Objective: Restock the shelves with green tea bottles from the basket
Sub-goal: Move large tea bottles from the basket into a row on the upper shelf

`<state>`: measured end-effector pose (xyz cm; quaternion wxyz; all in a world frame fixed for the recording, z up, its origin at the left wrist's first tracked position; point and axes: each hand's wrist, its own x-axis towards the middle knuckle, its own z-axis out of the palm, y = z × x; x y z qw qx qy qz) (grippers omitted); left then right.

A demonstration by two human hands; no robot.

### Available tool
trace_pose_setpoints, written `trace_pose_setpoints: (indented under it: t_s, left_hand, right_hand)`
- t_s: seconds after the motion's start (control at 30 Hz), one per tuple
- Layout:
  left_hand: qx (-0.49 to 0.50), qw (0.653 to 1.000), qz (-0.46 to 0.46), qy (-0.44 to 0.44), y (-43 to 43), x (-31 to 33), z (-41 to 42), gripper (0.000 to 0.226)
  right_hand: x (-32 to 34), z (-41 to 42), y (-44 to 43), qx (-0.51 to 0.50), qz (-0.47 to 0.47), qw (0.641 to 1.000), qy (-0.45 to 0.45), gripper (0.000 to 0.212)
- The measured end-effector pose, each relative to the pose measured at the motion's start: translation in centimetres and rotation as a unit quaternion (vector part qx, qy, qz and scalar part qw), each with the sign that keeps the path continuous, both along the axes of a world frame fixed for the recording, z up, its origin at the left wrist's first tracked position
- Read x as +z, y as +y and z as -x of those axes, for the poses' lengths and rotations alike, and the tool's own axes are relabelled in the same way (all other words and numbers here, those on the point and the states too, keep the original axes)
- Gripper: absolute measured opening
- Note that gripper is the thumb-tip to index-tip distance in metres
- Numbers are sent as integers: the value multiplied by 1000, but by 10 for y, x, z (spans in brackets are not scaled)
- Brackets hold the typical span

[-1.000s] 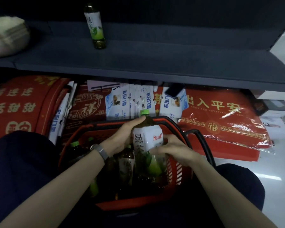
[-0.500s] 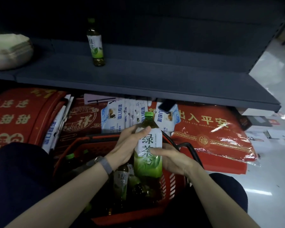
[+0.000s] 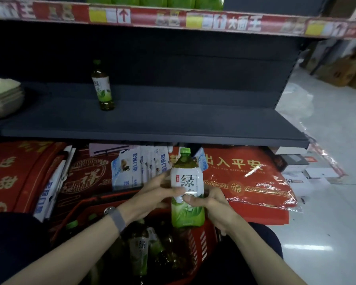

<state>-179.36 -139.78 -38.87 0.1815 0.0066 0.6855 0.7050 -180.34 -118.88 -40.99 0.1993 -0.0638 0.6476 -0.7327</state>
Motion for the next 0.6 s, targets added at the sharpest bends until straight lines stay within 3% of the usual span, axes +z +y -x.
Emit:
trace_pose_setpoints:
  t_s: [0.17,0.3,0.47,0.6]
  left_hand:
    - [-13,997,48,54,11,21,6,38]
    - [-10,992,44,115,20,59,22,40]
    - [-7,972,44,229,31,141,49,36]
    - [-11,944,51,324,35,217,70,46]
  right_hand:
    - [23,2,12,-26,10,999,23,45]
    - [71,13,21,-34,-41,994,94,43]
    - [154,38,33,-48,-21,985,167,39]
    - [227,59,40,-55,-10,968,244,42]
